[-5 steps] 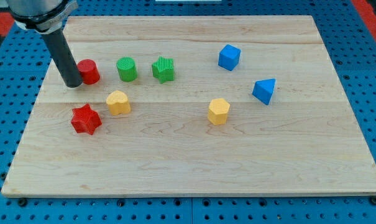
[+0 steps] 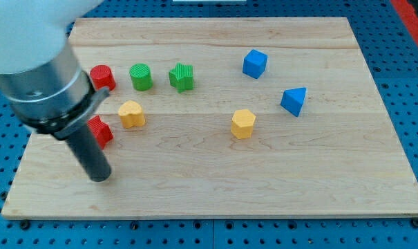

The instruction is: Move the red star into the red circle

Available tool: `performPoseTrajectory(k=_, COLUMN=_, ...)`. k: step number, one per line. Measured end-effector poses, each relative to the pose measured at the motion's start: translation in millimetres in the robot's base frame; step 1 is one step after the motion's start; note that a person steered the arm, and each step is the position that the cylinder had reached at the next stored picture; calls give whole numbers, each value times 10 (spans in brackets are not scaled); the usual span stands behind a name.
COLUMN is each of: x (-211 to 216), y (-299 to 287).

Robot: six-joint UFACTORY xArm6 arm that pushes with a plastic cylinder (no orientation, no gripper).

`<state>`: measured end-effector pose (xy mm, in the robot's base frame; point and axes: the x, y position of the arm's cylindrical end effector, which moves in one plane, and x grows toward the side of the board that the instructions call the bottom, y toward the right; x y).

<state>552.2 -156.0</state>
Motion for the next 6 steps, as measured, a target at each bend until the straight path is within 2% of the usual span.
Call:
performPoseTrajectory(k=3, x=-1149, y=-436)
performPoseTrajectory(k=4, x=-1389, y=-630)
performPoseTrajectory(k=5, x=-1364, y=-987)
performPoseTrajectory(k=6, x=-1292, y=-1067)
